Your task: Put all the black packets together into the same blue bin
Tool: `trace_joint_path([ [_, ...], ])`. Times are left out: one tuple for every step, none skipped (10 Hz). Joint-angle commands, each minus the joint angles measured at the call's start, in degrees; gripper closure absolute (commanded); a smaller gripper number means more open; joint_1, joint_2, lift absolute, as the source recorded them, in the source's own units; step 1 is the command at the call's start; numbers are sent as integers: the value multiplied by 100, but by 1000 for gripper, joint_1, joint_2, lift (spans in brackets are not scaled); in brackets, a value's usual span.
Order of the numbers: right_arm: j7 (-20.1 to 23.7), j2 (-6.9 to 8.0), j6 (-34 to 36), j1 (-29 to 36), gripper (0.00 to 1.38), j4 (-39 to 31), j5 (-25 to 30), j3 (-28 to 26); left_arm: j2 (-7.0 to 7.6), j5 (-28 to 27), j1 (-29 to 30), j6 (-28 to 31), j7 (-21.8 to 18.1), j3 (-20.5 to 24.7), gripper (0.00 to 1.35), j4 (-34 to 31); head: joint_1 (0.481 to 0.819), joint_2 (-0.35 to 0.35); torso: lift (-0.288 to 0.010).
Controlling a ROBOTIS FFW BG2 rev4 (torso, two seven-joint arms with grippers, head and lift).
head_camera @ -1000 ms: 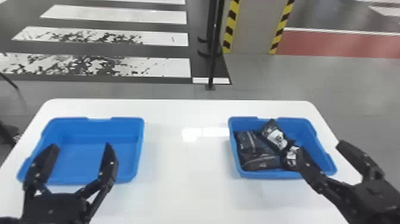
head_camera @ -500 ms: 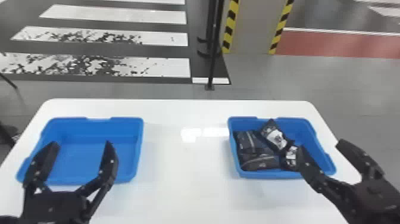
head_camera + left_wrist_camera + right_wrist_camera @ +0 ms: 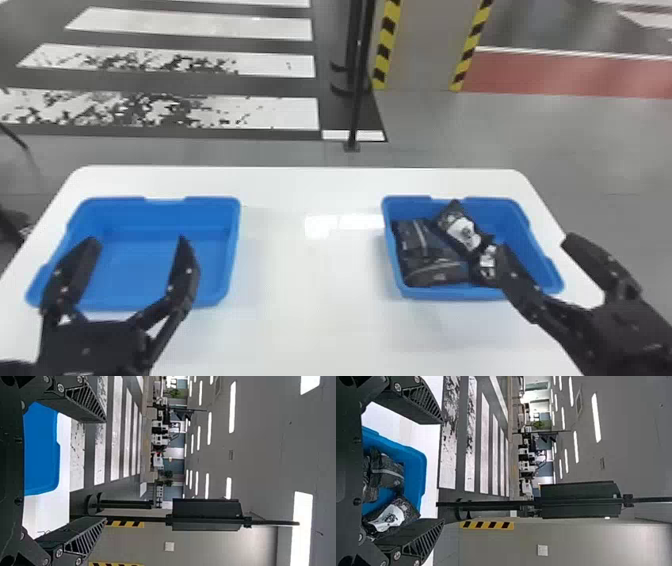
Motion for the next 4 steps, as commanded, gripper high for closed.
trace_joint_path([
  [0, -15, -31, -1, 145, 7, 5, 17, -1, 0, -11, 2, 1, 0, 165, 0, 695, -100, -110],
  [0, -15, -46, -1, 147, 7, 5, 17, -1, 0, 3, 2, 1, 0, 165, 0, 695, -98, -110],
  [0, -15, -46, -1, 147, 7, -6, 17, -1, 0, -11, 2, 1, 0, 165, 0, 695, -97, -110],
  [0, -15, -60, -15, 147, 7, -18, 17, -1, 12, -11, 2, -8, 0, 165, 0, 695, -97, -110],
])
